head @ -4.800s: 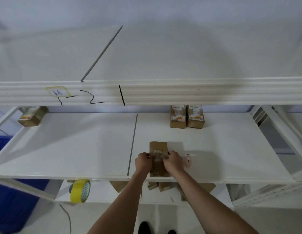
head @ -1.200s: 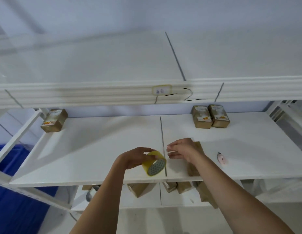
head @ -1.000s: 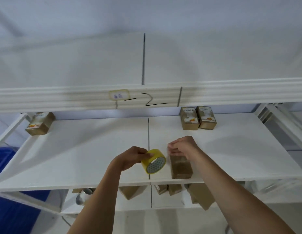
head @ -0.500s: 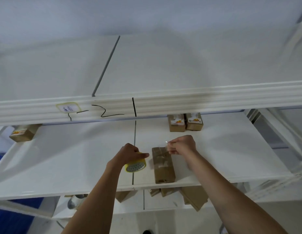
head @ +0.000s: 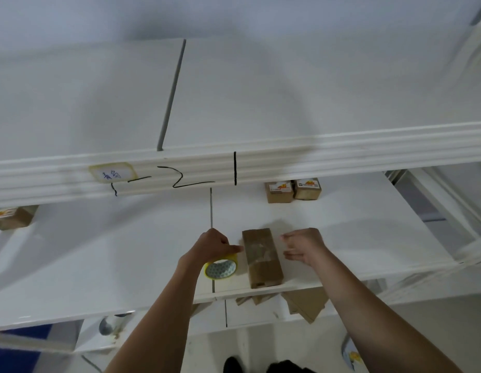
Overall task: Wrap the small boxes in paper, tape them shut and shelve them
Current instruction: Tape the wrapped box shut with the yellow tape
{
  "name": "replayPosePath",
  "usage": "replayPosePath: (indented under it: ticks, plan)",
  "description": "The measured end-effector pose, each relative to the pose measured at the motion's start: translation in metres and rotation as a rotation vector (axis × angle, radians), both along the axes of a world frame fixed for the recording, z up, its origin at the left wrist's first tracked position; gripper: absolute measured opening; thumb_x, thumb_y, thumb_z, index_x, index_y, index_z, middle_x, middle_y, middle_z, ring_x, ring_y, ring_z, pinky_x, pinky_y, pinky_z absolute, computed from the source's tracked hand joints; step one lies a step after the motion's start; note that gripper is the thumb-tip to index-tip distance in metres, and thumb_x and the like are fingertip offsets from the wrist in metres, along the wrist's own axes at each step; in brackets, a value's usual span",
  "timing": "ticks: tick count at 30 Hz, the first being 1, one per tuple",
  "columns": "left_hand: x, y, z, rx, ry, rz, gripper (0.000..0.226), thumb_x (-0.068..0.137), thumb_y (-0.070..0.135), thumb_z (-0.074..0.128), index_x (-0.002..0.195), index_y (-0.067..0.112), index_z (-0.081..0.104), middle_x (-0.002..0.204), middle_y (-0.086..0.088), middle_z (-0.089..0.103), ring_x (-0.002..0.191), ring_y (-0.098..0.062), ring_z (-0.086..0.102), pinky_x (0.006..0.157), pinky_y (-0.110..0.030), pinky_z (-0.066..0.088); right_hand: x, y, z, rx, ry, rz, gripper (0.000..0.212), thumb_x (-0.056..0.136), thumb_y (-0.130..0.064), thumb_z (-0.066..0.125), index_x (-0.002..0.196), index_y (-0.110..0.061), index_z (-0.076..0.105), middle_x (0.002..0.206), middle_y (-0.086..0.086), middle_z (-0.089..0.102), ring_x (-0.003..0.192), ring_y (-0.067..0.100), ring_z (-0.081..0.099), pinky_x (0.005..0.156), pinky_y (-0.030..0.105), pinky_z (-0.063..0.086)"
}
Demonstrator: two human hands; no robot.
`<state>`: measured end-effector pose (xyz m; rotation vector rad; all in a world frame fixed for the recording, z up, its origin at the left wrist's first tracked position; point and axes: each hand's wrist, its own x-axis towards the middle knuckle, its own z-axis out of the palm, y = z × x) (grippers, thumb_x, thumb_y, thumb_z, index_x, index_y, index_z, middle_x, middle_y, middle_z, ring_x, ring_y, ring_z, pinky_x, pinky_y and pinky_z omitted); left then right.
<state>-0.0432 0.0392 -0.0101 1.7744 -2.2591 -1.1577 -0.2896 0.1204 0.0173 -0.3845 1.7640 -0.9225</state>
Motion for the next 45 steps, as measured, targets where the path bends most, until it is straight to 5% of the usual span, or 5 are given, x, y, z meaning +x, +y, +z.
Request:
replayPosePath:
  ticks: [7,13,35,39,45]
  plan:
    - [-0.007,-0.002,-0.001,-0.014,-0.083,-0.009,0.049,0.077,0.058,0.076,0.078,0.009,0.075,0.072,-0.002,0.067,0.067,-0.012,0.059,0.067,-0.028,0.051,-0.004,0.001,-0.014,-0.026,0.067,0.059,0.017,0.080,0.002,0.080,0.094,0.008,0.073,0.086,0.022,0.075,0.081,0.033,0.075,0.076,0.042,0.063]
    - [-0.008,0.003,-0.006,-0.008,-0.108,0.019,0.045,0.076,0.058,0.077,0.074,0.013,0.073,0.071,-0.001,0.067,0.070,-0.015,0.063,0.066,-0.029,0.052,-0.002,-0.006,-0.024,-0.011,0.258,0.121,0.011,0.079,-0.006,0.084,0.073,-0.004,0.074,0.078,0.014,0.075,0.073,0.026,0.076,0.076,0.041,0.064]
    - [-0.012,0.004,-0.012,-0.030,-0.184,0.060,0.049,0.079,0.057,0.074,0.099,0.013,0.075,0.092,0.000,0.071,0.078,-0.016,0.065,0.069,-0.023,0.053,-0.003,-0.003,-0.045,0.062,0.131,0.091,0.005,0.085,0.003,0.075,0.089,0.005,0.074,0.087,0.021,0.074,0.079,0.031,0.075,0.075,0.046,0.063]
    - [-0.017,0.004,-0.014,-0.042,-0.207,0.059,0.050,0.079,0.059,0.074,0.100,0.014,0.075,0.092,0.000,0.070,0.077,-0.016,0.064,0.068,-0.023,0.051,0.003,-0.010,-0.052,0.127,0.229,0.112,0.006,0.086,-0.004,0.075,0.087,0.002,0.074,0.089,0.018,0.073,0.078,0.030,0.073,0.070,0.043,0.064]
    - [-0.024,0.005,-0.017,-0.073,-0.234,0.055,0.048,0.080,0.057,0.074,0.101,0.014,0.075,0.091,0.001,0.069,0.073,-0.014,0.062,0.068,-0.023,0.049,0.007,-0.008,-0.074,0.147,0.535,0.260,0.018,0.081,-0.023,0.078,0.067,-0.012,0.073,0.063,0.004,0.072,0.066,0.023,0.072,0.073,0.042,0.063]
